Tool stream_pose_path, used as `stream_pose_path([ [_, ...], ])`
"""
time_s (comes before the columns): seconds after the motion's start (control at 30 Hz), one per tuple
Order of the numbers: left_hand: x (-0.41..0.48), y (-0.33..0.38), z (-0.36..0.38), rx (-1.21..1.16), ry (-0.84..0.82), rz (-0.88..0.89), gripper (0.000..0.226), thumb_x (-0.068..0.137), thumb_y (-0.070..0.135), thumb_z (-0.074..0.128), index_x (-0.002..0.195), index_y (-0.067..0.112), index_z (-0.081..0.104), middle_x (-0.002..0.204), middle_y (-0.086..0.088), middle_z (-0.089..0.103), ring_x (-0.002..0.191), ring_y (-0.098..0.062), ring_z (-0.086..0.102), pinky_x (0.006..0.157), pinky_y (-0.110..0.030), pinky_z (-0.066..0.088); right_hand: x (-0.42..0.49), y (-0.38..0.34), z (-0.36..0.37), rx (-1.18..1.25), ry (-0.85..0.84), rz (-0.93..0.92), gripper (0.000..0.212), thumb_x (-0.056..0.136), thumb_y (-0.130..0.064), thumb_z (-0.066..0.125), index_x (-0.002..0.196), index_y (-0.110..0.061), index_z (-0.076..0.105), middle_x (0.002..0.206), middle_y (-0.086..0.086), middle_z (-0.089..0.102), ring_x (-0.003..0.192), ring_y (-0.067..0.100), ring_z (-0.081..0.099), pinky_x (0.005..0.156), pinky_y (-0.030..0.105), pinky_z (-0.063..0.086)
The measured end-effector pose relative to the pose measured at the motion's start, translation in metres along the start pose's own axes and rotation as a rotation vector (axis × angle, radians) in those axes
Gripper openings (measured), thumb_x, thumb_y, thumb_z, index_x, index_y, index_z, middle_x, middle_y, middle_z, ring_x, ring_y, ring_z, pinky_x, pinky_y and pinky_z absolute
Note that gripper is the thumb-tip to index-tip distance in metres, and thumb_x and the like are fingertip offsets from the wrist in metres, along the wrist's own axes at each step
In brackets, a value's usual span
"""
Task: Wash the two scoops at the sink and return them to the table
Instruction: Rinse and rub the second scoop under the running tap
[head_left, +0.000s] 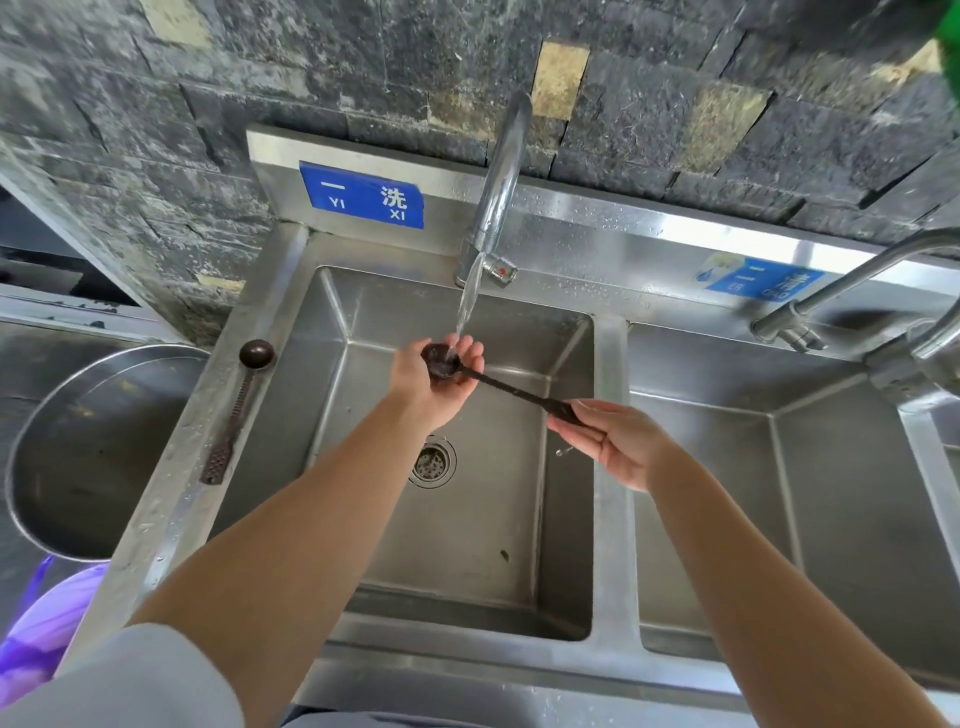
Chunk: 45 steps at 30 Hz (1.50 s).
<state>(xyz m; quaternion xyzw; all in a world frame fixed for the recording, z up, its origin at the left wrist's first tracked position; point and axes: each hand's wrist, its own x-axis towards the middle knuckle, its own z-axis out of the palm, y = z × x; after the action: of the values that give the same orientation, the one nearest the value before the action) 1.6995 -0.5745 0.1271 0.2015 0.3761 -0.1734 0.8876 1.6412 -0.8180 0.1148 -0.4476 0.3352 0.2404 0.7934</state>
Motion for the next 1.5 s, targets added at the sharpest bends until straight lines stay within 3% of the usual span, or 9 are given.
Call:
stream_pose_path([
  [0.27, 0.009, 0.001, 0.008, -0.052, -0.030, -0.050, 0.028, 0.093, 0.015, 0.034, 0.079, 0.007, 0.056, 0.061, -0.007, 0.060, 0.046, -0.017, 0.055, 0.047, -0.023, 0.045, -0.006, 0.022, -0.011, 0.022, -0.040, 0.063, 0.046, 0.079, 0.002, 0.070, 0.122, 0.010, 0.056, 0.115, 0.033, 0.066, 0.105, 0.039, 0.069, 0.070, 0.031, 0.061],
  [0.57, 0.009, 0.007, 0.018, 0.183, -0.111, -0.107, 0.039, 0.100, 0.034, 0.044, 0.070, 0.010, 0.053, 0.061, -0.006, 0.058, 0.048, -0.016, 0.052, 0.053, -0.025, 0.042, -0.014, 0.046, -0.004, 0.140, -0.004, 0.090, 0.033, 0.083, 0.003, 0.066, 0.115, 0.010, 0.058, 0.111, 0.033, 0.068, 0.101, 0.041, 0.070, 0.068, 0.034, 0.062],
  [0.67, -0.002, 0.020, 0.025, 0.522, -0.242, -0.099, 0.043, 0.089, 0.048, 0.058, 0.075, 0.008, 0.059, 0.076, -0.009, 0.067, 0.072, -0.022, 0.068, 0.081, -0.035, 0.051, -0.004, 0.063, 0.012, 0.310, 0.078, 0.089, 0.017, 0.089, 0.003, 0.064, 0.103, 0.011, 0.062, 0.099, 0.030, 0.072, 0.092, 0.039, 0.073, 0.066, 0.035, 0.062],
  [0.77, -0.016, 0.030, 0.032, 1.079, -0.313, -0.052, 0.021, 0.096, 0.025, 0.058, 0.091, 0.005, 0.062, 0.102, -0.010, 0.072, 0.103, -0.025, 0.068, 0.103, -0.047, 0.045, 0.015, 0.072, 0.041, 0.522, 0.207, 0.029, 0.018, 0.090, 0.000, 0.065, 0.104, 0.009, 0.062, 0.097, 0.025, 0.072, 0.083, 0.032, 0.075, 0.076, 0.033, 0.062],
  [0.87, -0.023, 0.039, 0.033, 1.471, -0.238, 0.059, 0.022, 0.097, 0.012, 0.056, 0.110, -0.006, 0.059, 0.103, -0.014, 0.066, 0.090, -0.026, 0.069, 0.076, -0.035, 0.060, 0.032, 0.070, 0.074, 0.714, 0.262, -0.012, 0.028, 0.093, -0.009, 0.064, 0.117, 0.005, 0.058, 0.094, 0.021, 0.074, 0.082, 0.025, 0.076, 0.083, 0.033, 0.060],
  [1.03, -0.037, 0.030, 0.027, 2.282, -0.095, 0.296, 0.041, 0.095, 0.037, 0.047, 0.069, 0.009, 0.060, 0.045, 0.001, 0.061, 0.031, -0.011, 0.049, 0.034, -0.016, 0.035, 0.044, 0.063, 0.141, 1.101, -0.002, -0.008, 0.034, 0.102, -0.039, 0.048, 0.105, -0.009, 0.064, 0.078, 0.009, 0.076, 0.061, 0.018, 0.074, 0.073, 0.045, 0.057],
  [1.2, -0.039, 0.023, 0.019, 2.362, 0.166, 0.617, 0.039, 0.097, 0.039, 0.048, 0.100, 0.005, 0.066, 0.100, -0.023, 0.069, 0.094, -0.040, 0.064, 0.069, -0.034, 0.041, 0.046, 0.049, 0.182, 1.131, -0.061, 0.086, 0.052, 0.104, -0.047, 0.035, 0.070, -0.011, 0.051, 0.046, 0.002, 0.053, 0.026, 0.014, 0.049, 0.032, 0.017, 0.039],
  [1.33, -0.048, 0.032, 0.015, 2.340, 0.193, 0.751, 0.032, 0.097, 0.028, 0.045, 0.103, 0.002, 0.063, 0.106, -0.026, 0.066, 0.098, -0.043, 0.061, 0.070, -0.036, 0.038, 0.055, 0.027, 0.170, 1.042, 0.032, 0.065, 0.041, 0.105, -0.018, 0.023, 0.065, -0.016, 0.033, 0.034, -0.001, 0.029, 0.026, 0.012, 0.027, 0.030, 0.020, 0.025],
  [1.5, -0.053, 0.044, 0.022, 2.164, 0.354, 0.706, 0.032, 0.099, 0.024, 0.044, 0.112, 0.001, 0.060, 0.115, -0.027, 0.063, 0.107, -0.043, 0.059, 0.083, -0.042, 0.047, 0.049, 0.031, 0.216, 0.737, -0.009, 0.037, 0.045, 0.103, -0.013, 0.019, 0.062, -0.011, 0.037, 0.042, 0.004, 0.043, 0.049, 0.015, 0.033, 0.041, 0.023, 0.034],
])
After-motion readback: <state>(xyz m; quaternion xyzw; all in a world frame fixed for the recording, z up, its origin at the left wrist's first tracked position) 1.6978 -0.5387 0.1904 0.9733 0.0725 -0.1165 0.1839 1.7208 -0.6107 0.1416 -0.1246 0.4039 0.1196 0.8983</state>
